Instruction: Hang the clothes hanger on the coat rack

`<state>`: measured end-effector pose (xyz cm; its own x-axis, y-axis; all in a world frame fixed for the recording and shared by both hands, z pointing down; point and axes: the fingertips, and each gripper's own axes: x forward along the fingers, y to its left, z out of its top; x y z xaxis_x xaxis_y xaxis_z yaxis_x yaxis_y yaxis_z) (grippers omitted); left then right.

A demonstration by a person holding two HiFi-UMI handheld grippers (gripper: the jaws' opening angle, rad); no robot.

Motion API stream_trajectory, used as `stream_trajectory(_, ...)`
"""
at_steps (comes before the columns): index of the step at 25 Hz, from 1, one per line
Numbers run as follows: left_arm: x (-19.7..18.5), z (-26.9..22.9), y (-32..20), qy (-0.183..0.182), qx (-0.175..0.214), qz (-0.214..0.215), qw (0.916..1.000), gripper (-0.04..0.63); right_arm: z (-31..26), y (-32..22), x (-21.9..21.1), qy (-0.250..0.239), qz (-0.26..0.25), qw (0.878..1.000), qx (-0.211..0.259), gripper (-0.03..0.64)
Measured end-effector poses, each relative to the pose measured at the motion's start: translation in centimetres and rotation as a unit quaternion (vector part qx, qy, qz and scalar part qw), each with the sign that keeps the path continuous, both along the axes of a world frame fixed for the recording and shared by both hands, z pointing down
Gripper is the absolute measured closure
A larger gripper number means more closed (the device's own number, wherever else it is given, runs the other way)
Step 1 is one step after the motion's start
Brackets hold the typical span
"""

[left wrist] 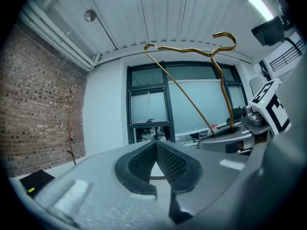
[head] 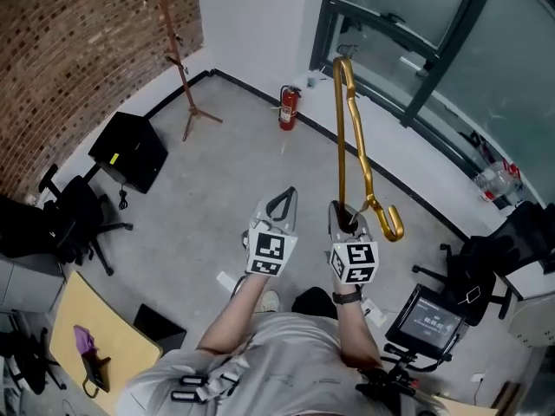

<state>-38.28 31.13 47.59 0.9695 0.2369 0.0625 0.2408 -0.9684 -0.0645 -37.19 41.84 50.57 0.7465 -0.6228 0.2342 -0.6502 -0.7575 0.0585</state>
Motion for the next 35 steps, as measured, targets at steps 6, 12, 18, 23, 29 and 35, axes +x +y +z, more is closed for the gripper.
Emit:
stream_trajectory(6,6.9,3.0,-1.0,-0.039,-0.021,-0.009,0.9990,0.598,2.4,-0.8,6.9,-0.016,-0.007,1.000,0.001,0.617)
stream_trajectory(12,18.1,3.2,-0.6,-0.044,-0.038,0.006,0.9983,0.596,2.0,-1.7,18.2,-0.015,-0.024,0.999,0.019,0.617)
stream_trajectory(18,28.1,-1.3,0.1,0.011,-0.027,0.018,0.9994,0.597,-1.8,-1.9,29.9,0.017,-0.048,0.998,0.045,0.617)
stream_trajectory(23,33.0,0.2,1.4,0.004,0.001,0.011,0.9999,0.595,-0.7,-1.1,34.4,0.011,-0.056,0.997,0.042,0.617)
stream_trajectory(29,38.1,3.6,-0.8,-0.039,-0.006,-0.001,0.9992,0.595,2.5,-4.3,39.5,-0.035,-0.086,0.995,0.042,0.617)
stream_trajectory(35,45.8,5.3,-7.8,-0.047,-0.025,-0.022,0.9984,0.595,4.3,-11.1,46.0,-0.043,-0.106,0.993,0.028,0.617)
